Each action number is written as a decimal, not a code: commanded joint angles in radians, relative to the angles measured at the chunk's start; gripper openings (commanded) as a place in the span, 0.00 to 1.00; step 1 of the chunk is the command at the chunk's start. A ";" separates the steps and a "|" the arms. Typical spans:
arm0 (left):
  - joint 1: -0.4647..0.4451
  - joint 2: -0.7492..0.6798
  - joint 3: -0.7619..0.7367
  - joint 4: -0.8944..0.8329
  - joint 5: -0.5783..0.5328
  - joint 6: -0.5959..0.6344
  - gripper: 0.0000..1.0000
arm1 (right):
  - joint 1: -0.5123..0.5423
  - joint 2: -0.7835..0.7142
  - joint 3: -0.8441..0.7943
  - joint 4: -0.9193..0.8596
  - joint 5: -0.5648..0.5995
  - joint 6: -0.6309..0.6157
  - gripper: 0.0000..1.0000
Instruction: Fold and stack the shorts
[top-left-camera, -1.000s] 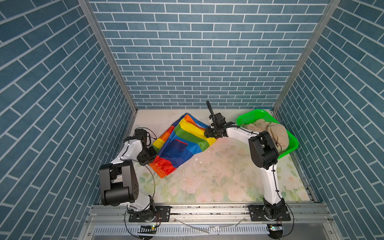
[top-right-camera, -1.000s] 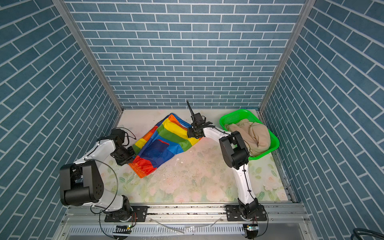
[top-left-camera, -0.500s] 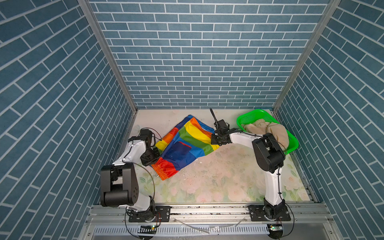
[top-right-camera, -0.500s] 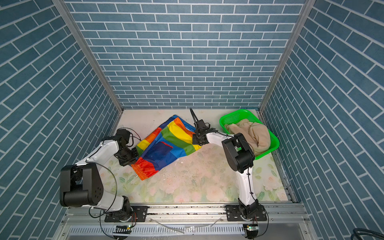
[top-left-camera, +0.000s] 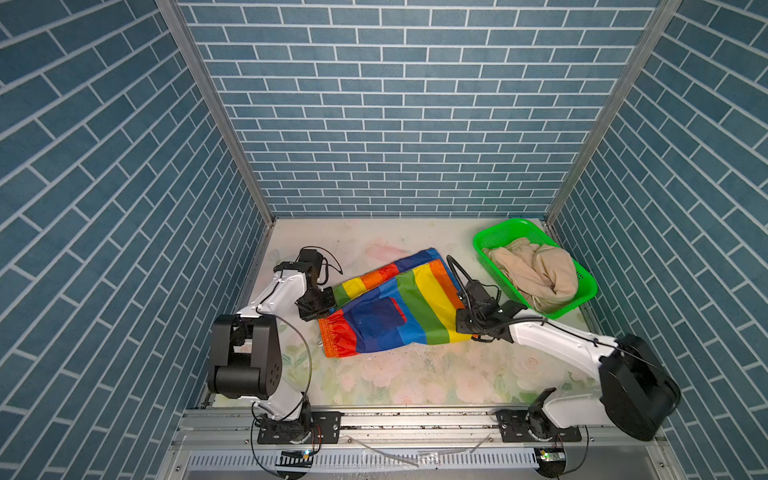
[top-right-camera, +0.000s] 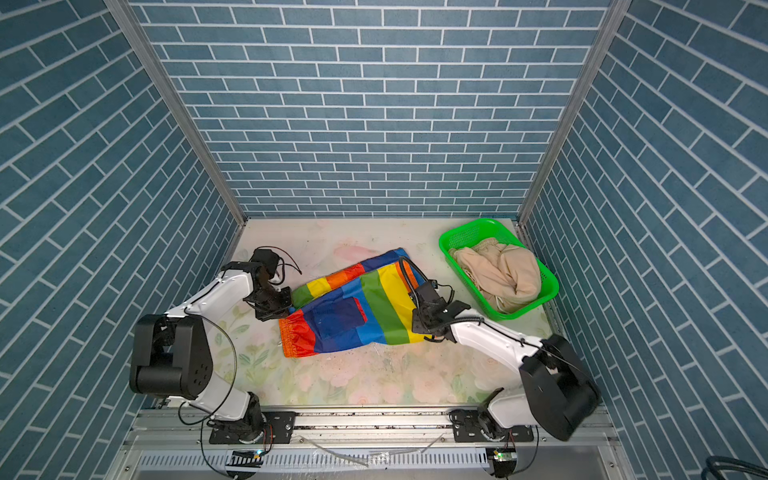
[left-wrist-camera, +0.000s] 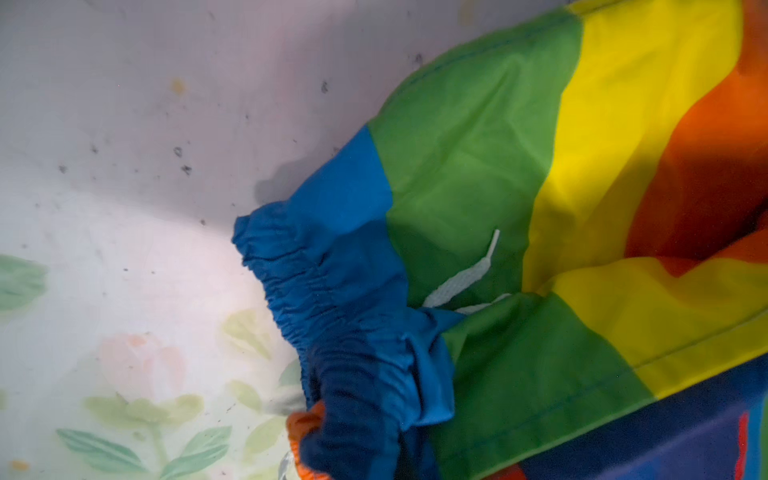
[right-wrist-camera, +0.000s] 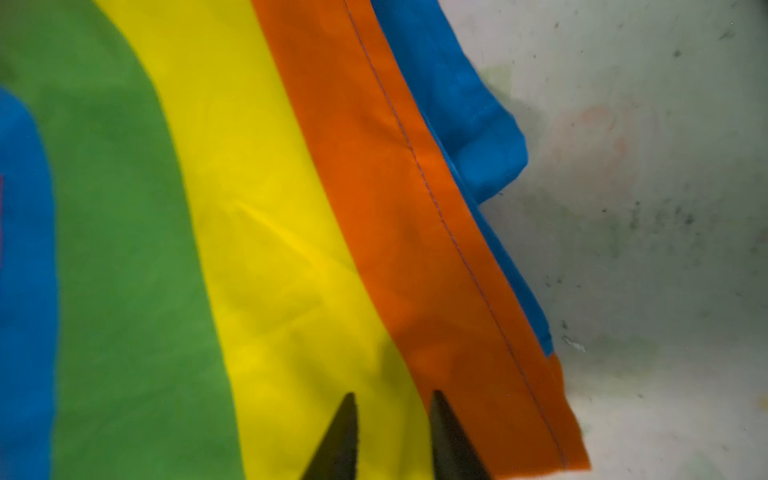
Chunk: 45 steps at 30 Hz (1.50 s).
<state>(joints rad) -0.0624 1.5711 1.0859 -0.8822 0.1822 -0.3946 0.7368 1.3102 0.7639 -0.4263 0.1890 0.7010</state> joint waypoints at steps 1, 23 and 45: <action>-0.004 -0.008 0.053 -0.058 -0.069 0.030 0.04 | -0.013 -0.102 0.028 -0.040 0.192 -0.033 0.54; -0.003 0.056 0.180 -0.117 -0.108 0.030 0.05 | -0.291 0.634 0.648 0.168 -0.436 -0.298 0.51; -0.004 0.061 0.173 -0.100 -0.074 0.027 0.05 | -0.350 0.636 0.580 0.329 -0.639 -0.142 0.00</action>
<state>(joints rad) -0.0624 1.6661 1.2434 -0.9676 0.0990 -0.3748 0.3901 2.0850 1.3972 -0.1387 -0.4564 0.5289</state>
